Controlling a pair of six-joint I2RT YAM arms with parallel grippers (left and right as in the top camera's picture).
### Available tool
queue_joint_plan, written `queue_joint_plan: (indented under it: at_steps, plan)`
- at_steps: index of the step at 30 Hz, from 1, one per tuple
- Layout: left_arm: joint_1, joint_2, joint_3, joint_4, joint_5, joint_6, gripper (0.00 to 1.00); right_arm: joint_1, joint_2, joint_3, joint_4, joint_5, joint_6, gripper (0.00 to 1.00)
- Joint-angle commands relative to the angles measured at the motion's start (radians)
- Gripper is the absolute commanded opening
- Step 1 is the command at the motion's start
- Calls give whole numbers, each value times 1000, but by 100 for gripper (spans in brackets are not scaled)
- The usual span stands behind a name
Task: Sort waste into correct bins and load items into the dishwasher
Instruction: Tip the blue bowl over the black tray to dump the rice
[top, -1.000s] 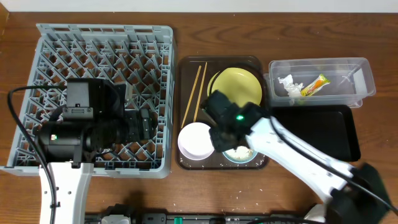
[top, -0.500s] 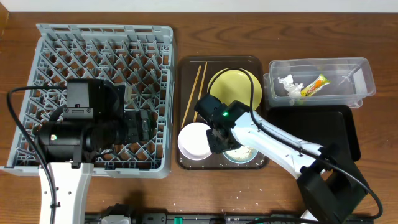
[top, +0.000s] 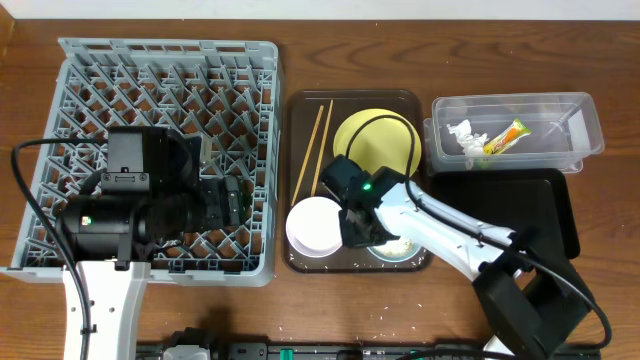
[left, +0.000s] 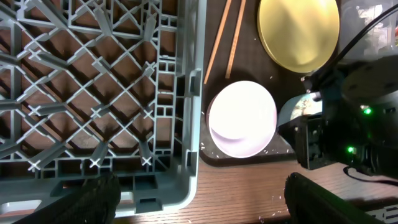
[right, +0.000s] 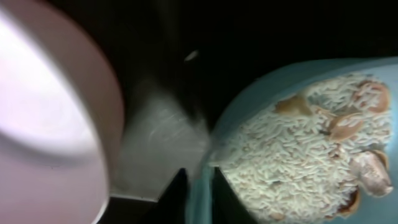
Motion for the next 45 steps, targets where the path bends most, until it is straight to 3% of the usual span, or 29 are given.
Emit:
queue_joint_plan:
  at_steps: [1, 11, 20, 27, 33, 45]
  plan:
    - [-5, 0, 16, -2, -13, 17, 85, -32, 6, -4, -8, 21, 38, 1]
    - [-5, 0, 16, -2, -14, 17, 85, -54, -47, -3, 10, -13, -13, 1]
    - [-5, 0, 16, -2, -14, 17, 85, -65, -323, -3, 12, -36, -61, 1]
    - [-5, 0, 16, -2, -14, 17, 85, -235, -503, -6, -56, -92, -128, 1]
    - [-5, 0, 16, -2, -14, 17, 85, -485, -519, -64, -51, -407, -298, 1]
    - [-5, 0, 16, -2, -14, 17, 85, -1068, -518, -415, 188, -1242, -700, 1]
